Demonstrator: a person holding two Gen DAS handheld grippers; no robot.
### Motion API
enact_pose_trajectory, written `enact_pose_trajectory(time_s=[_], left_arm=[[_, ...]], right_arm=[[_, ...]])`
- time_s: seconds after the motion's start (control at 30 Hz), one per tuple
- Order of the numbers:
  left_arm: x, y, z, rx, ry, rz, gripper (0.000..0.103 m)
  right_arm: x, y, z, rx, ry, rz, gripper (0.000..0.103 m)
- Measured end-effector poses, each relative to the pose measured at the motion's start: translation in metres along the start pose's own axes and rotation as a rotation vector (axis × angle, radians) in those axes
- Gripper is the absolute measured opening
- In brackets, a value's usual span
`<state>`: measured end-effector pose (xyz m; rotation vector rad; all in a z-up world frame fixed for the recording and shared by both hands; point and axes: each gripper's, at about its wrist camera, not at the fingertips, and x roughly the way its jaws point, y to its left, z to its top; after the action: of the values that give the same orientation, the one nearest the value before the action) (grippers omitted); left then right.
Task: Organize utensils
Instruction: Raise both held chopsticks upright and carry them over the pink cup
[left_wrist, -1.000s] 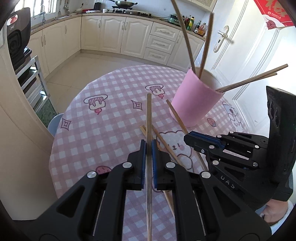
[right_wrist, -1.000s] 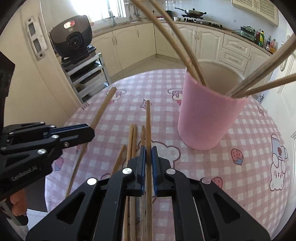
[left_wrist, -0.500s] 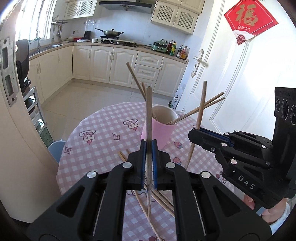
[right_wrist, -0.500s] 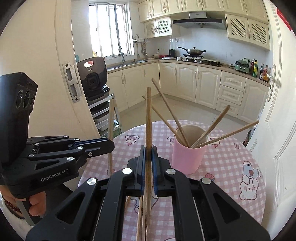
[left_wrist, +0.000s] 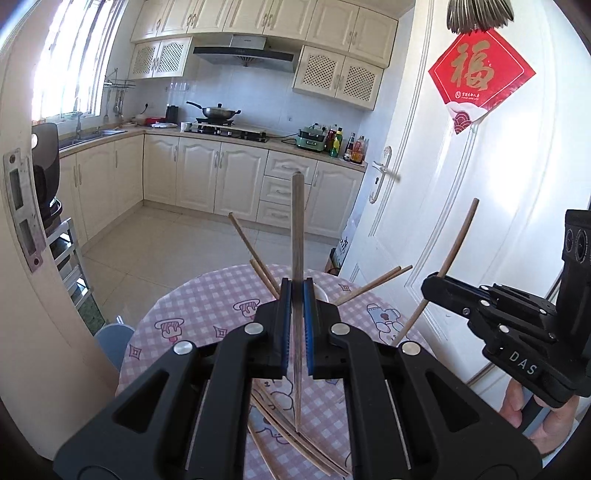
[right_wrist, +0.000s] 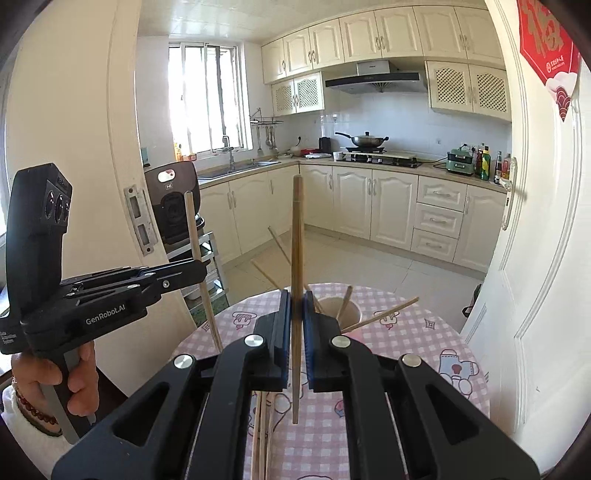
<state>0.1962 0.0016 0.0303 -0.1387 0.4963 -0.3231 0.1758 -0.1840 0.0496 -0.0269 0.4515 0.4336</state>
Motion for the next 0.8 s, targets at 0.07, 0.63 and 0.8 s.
enact_pose_trajectory(time_s=[0.07, 0.63, 0.8], left_arm=[[0.004, -0.004, 0.005, 0.006, -0.013, -0.002, 0.006], [0.046, -0.020, 0.057, 0.008, -0.282, 0.071, 0.006], [0.066, -0.018, 0.057, 0.010, -0.290, 0.074, 0.007]], right_arm=[[-0.005, -0.011, 0.004, 0.010, -0.014, -0.018, 0.005], [0.017, -0.060, 0.039, 0.040, -0.181, -0.205, 0.005], [0.031, -0.063, 0.044, 0.055, -0.248, -0.210, 0.005]])
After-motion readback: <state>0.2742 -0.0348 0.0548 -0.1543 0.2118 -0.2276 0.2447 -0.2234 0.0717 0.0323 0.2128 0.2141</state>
